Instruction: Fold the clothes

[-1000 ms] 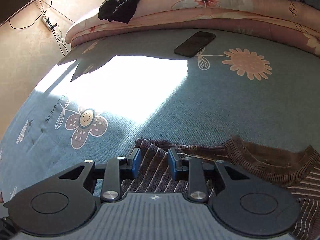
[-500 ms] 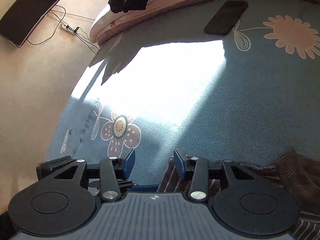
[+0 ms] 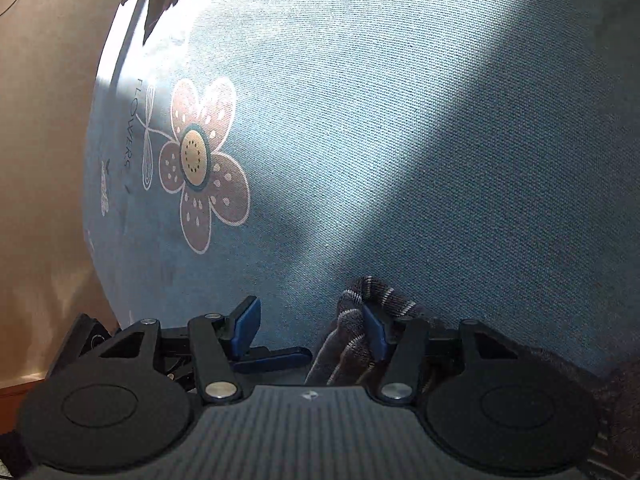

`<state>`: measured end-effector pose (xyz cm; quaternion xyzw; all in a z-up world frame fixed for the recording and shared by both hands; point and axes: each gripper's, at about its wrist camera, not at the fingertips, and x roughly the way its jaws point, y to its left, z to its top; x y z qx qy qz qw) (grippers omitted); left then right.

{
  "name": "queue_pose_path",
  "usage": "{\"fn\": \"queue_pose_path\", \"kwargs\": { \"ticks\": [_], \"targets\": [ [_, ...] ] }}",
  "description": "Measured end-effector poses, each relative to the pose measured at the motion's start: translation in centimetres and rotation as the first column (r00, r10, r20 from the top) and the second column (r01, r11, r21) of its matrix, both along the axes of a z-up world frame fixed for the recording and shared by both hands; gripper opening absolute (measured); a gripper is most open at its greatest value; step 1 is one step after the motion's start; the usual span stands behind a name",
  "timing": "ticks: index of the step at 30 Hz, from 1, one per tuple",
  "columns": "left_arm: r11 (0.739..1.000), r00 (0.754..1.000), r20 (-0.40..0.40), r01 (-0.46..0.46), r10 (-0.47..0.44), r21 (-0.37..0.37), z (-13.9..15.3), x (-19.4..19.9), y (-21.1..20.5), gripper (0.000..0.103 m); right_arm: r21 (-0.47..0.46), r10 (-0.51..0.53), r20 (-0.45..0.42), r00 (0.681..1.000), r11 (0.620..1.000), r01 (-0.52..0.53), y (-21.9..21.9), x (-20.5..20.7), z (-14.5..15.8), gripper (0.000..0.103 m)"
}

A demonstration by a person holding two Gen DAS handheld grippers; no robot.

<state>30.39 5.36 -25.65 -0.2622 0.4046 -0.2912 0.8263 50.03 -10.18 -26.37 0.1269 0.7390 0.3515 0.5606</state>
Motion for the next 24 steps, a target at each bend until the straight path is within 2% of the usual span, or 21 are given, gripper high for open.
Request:
{"fn": "queue_pose_path", "kwargs": {
  "ticks": [5,7,8,9,13,15,17,19,20,22,23,24],
  "targets": [
    [0.999,0.995,0.082,0.051,-0.051,0.007,1.3,0.5,-1.5,0.061,0.051,0.013,0.029,0.999,0.999,-0.014,0.4,-0.1,-0.2,0.061],
    [0.998,0.998,0.058,0.036,-0.04,0.057,0.2,1.6,-2.3,0.061,0.072,-0.008,0.067,0.998,0.997,0.003,-0.2,-0.5,0.4,0.061],
    [0.996,0.999,0.043,0.028,-0.032,0.084,-0.4,2.1,-2.7,0.061,0.084,-0.03,0.1,0.995,0.996,0.021,-0.7,-0.7,1.1,0.061],
    [0.994,0.999,0.032,0.032,-0.035,0.108,-1.3,2.5,-2.8,0.056,0.097,-0.053,0.133,0.99,0.995,0.04,-1.2,-0.9,1.8,0.061],
    [0.994,0.996,0.079,0.026,-0.034,0.107,-0.1,2.4,-1.9,0.056,0.158,-0.139,0.211,0.967,0.982,0.107,-3.7,-1.9,4.7,0.062],
    [0.996,0.995,0.087,0.051,-0.058,0.079,0.9,1.6,-1.2,0.056,0.194,-0.165,0.205,0.965,0.973,0.126,-5.1,-3.1,5.5,0.061],
    [0.994,0.99,0.085,0.106,-0.109,0.041,1.7,0.1,-0.7,0.057,0.203,-0.182,0.188,0.965,0.969,0.143,-6.4,-4.5,5.5,0.056],
    [0.985,0.983,0.059,0.169,-0.171,0.046,1.9,-1.8,-1.0,0.058,0.19,-0.177,0.165,0.97,0.971,0.145,-7.3,-5.6,4.8,0.044],
    [0.979,0.98,0.026,0.196,-0.197,0.051,1.6,-2.5,-1.4,0.059,0.187,-0.17,0.154,0.973,0.972,0.141,-7.5,-6.3,4.3,0.043],
    [0.973,0.98,-0.03,0.197,-0.195,0.118,0.3,-3.2,-2.1,0.06,0.168,-0.152,0.128,0.98,0.977,0.13,-7.1,-7.4,2.5,0.043],
    [0.969,0.983,-0.059,0.183,-0.175,0.169,-0.4,-3.5,-2.4,0.057,0.146,-0.144,0.123,0.982,0.981,0.126,-6.9,-8.0,1.8,0.043],
    [0.969,0.988,-0.042,0.155,-0.15,0.191,-0.6,-3.7,-2.3,0.051,0.125,-0.137,0.118,0.984,0.985,0.122,-6.7,-8.6,1.0,0.043]
  ]
}}
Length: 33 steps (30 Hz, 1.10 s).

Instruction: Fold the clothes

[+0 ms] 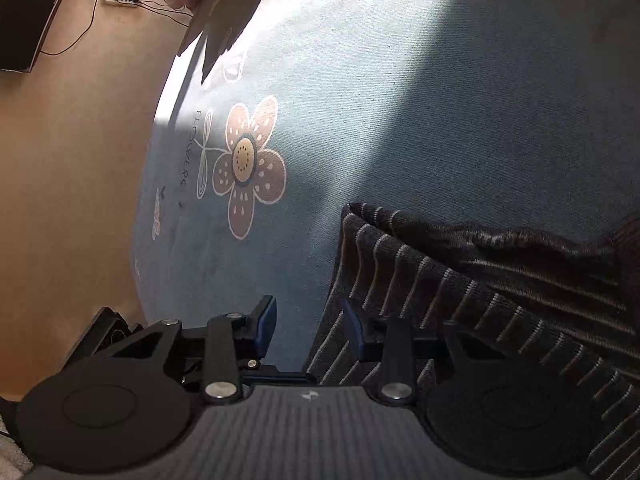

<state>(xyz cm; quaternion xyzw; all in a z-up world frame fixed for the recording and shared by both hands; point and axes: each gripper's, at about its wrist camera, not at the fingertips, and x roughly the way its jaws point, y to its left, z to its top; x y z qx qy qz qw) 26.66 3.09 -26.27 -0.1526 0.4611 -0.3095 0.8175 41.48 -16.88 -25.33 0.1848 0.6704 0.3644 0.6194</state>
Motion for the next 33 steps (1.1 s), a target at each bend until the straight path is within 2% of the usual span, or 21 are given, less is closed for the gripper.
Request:
{"fn": "queue_pose_path", "kwargs": {
  "ticks": [1,3,5,7,9,13,14,17,19,22,26,29,30,31,33],
  "targets": [
    [0.999,0.999,0.027,-0.038,0.038,0.015,0.3,-0.2,0.3,0.051,-0.039,-0.001,0.029,1.0,0.999,0.002,0.5,-0.5,-0.7,0.041],
    [0.991,0.988,0.084,-0.131,0.127,0.041,1.3,-0.6,1.6,0.05,-0.06,-0.037,0.094,0.995,0.997,0.043,1.0,-1.2,-0.8,0.031],
    [0.984,0.979,0.096,-0.179,0.18,-0.019,2.4,-1.2,3.6,0.051,-0.054,-0.075,0.159,0.984,0.995,0.085,1.2,-1.9,-0.1,0.033],
    [0.971,0.968,0.095,-0.224,0.231,-0.081,3.2,-2.3,5.5,0.057,-0.056,-0.078,0.211,0.974,0.994,0.092,1.3,-3.4,1.5,0.033],
    [0.953,0.95,0.089,-0.294,0.3,-0.077,3.7,-4.0,7.5,0.058,-0.098,-0.034,0.288,0.957,0.993,0.064,1.7,-6.0,3.3,0.031],
    [0.92,0.92,0.041,-0.389,0.391,-0.038,3.3,-7.1,10.5,0.058,-0.222,0.12,0.44,0.89,0.975,-0.021,3.5,-12.9,5.5,0.025],
    [0.911,0.911,0.023,-0.41,0.411,-0.038,3.1,-7.8,11.0,0.058,-0.248,0.146,0.46,0.876,0.968,-0.031,4.2,-14.2,5.2,0.025],
    [0.895,0.897,-0.02,-0.442,0.442,-0.052,2.2,-9.3,11.7,0.058,-0.373,0.241,0.469,0.85,0.926,-0.057,7.2,-16.5,1.7,0.019],
    [0.896,0.897,-0.022,-0.442,0.441,-0.052,2.1,-10.1,11.6,0.058,-0.356,0.198,0.534,0.822,0.935,0.007,8.5,-16.7,0.6,0.018],
    [0.9,0.902,-0.016,-0.432,0.432,-0.052,2.0,-10.6,11.5,0.058,-0.318,0.103,0.539,0.836,0.944,0.088,8.4,-15.9,1.5,0.018],
    [0.903,0.905,-0.025,-0.425,0.424,-0.063,2.1,-11.4,12.0,0.059,-0.315,0.06,0.565,0.823,0.937,0.149,7.4,-17.6,4.0,0.018],
    [0.908,0.911,-0.03,-0.413,0.412,-0.068,2.0,-11.6,12.5,0.061,-0.348,0.089,0.536,0.84,0.929,0.124,8.1,-19.3,3.2,0.019],
    [0.91,0.912,-0.034,-0.41,0.408,-0.062,1.9,-11.5,12.6,0.061,-0.372,0.103,0.498,0.861,0.922,0.105,8.9,-19.9,1.7,0.019],
    [0.912,0.914,-0.037,-0.406,0.404,-0.055,1.9,-11.5,12.7,0.061,-0.393,0.111,0.484,0.868,0.914,0.103,9.4,-20.5,0.8,0.019],
    [0.924,0.925,-0.025,-0.379,0.378,-0.047,2.2,-11.6,13.0,0.061,-0.384,0.096,0.528,0.844,0.913,0.137,9.4,-21.6,1.8,0.019]
  ]
}}
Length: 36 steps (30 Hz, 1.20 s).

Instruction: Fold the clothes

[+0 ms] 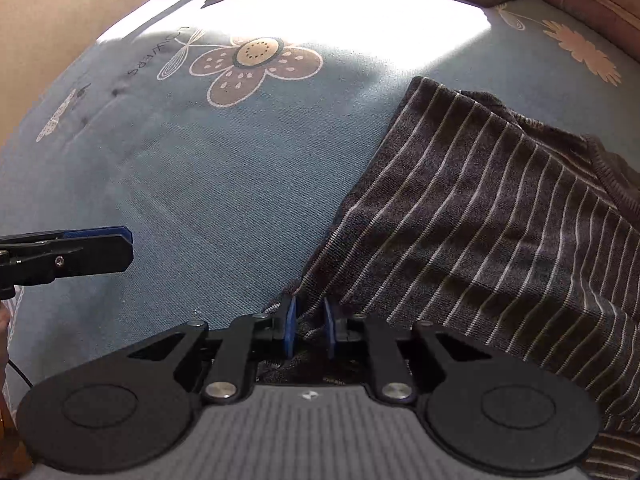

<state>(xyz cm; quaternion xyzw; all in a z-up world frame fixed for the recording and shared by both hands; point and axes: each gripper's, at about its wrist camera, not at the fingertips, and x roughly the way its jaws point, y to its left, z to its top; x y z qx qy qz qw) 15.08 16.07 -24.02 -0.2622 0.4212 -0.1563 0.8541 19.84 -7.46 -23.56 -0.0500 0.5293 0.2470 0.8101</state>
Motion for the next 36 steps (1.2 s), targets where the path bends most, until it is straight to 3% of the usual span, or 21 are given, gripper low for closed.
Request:
{"fn": "queue_pose_path", "kwargs": {
  "ticks": [2,4,6,9,11,13,16,20,25,26,29,31,32,35,36],
  "targets": [
    [1.0,1.0,0.006,0.027,-0.027,0.005,0.2,0.1,0.2,0.061,0.065,-0.079,0.01,0.997,0.995,0.078,-1.3,-1.0,1.6,0.019],
    [0.998,0.998,-0.002,0.057,-0.057,0.007,0.2,0.6,0.2,0.06,0.074,-0.134,-0.024,0.991,0.988,0.136,-2.2,-2.0,2.1,0.019],
    [0.996,0.996,-0.005,0.088,-0.088,0.005,0.4,1.2,-0.1,0.06,0.069,-0.145,-0.054,0.988,0.987,0.149,-2.3,-3.2,1.8,0.019],
    [0.982,0.984,-0.007,0.181,-0.18,0.061,0.6,2.3,-2.1,0.06,0.044,-0.135,-0.088,0.987,0.989,0.139,-1.6,-4.8,0.9,0.019],
    [0.956,0.964,-0.001,0.265,-0.267,0.128,0.6,2.9,-4.1,0.06,0.062,-0.146,-0.095,0.985,0.986,0.152,-1.5,-5.7,0.8,0.019],
    [0.914,0.934,-0.01,0.351,-0.356,0.206,0.2,3.2,-6.6,0.06,0.105,-0.193,-0.115,0.974,0.973,0.205,-2.1,-6.5,0.5,0.019],
    [0.868,0.915,-0.025,0.391,-0.404,0.305,-0.6,3.5,-9.8,0.06,0.152,-0.239,-0.14,0.961,0.954,0.259,-3.1,-7.3,0.0,0.019],
    [0.854,0.918,-0.015,0.374,-0.396,0.362,-1.2,3.4,-12.0,0.06,0.205,-0.244,-0.142,0.959,0.941,0.27,-4.3,-8.1,0.0,0.019],
    [0.769,0.94,0.057,0.238,-0.335,0.593,-0.8,1.7,-13.9,0.066,0.24,-0.251,-0.092,0.964,0.933,0.266,-5.8,-8.3,1.0,0.019],
    [0.764,0.945,0.07,0.213,-0.319,0.609,-0.6,1.4,-14.0,0.065,0.239,-0.256,-0.075,0.964,0.934,0.267,-6.0,-8.2,1.1,0.019],
    [0.801,0.96,0.048,0.201,-0.275,0.565,0.0,1.5,-13.0,0.058,0.243,-0.254,-0.051,0.966,0.935,0.259,-6.2,-7.6,1.0,0.019],
    [0.832,0.955,0.038,0.237,-0.295,0.502,0.2,1.5,-12.3,0.058,0.233,-0.25,-0.038,0.968,0.94,0.251,-6.0,-7.0,0.7,0.019],
    [0.827,0.946,0.041,0.259,-0.32,0.499,0.4,1.3,-12.2,0.058,0.239,-0.258,-0.037,0.966,0.936,0.259,-6.2,-6.9,0.7,0.019],
    [0.753,0.894,0.036,0.354,-0.447,0.554,0.0,1.0,-13.2,0.051,0.264,-0.289,-0.062,0.955,0.918,0.295,-7.1,-6.7,0.5,0.019],
    [0.734,0.878,0.023,0.385,-0.478,0.56,-0.3,1.1,-13.6,0.044,0.264,-0.293,-0.072,0.953,0.916,0.302,-7.4,-6.8,0.3,0.019]
  ]
}}
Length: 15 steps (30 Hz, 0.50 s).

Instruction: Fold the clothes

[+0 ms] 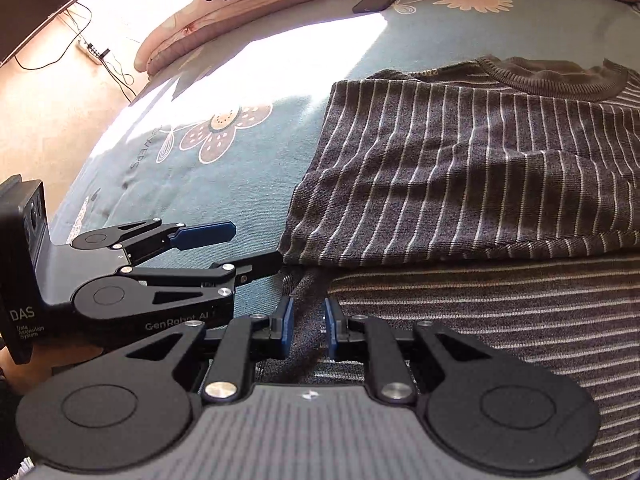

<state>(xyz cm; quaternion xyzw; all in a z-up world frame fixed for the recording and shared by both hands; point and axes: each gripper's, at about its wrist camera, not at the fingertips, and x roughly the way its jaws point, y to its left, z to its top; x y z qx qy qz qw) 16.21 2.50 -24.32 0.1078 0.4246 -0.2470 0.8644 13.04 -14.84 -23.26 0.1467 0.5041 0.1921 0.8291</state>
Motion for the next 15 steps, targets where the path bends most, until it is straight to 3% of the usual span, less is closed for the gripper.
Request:
{"fn": "queue_pose_path", "kwargs": {
  "ticks": [4,6,11,15],
  "targets": [
    [0.99,0.991,0.018,0.133,-0.134,0.054,-0.8,0.4,-1.6,0.034,-0.003,-0.004,-0.026,1.0,1.0,0.004,-0.8,-0.2,-0.7,0.019],
    [0.987,0.988,0.009,0.157,-0.157,0.013,-0.7,0.7,-1.7,0.01,0.003,-0.004,-0.032,0.999,1.0,0.004,-1.0,0.0,-0.8,0.019],
    [0.991,0.999,-0.036,0.021,-0.026,-0.133,0.6,1.1,0.1,0.008,0.006,0.031,0.018,0.999,0.999,-0.031,-0.3,0.4,-0.6,0.019],
    [0.98,0.998,-0.056,-0.043,0.033,-0.195,1.2,1.2,0.8,0.007,-0.036,0.084,0.094,0.992,0.996,-0.081,1.6,1.0,-0.9,0.019]
  ]
}}
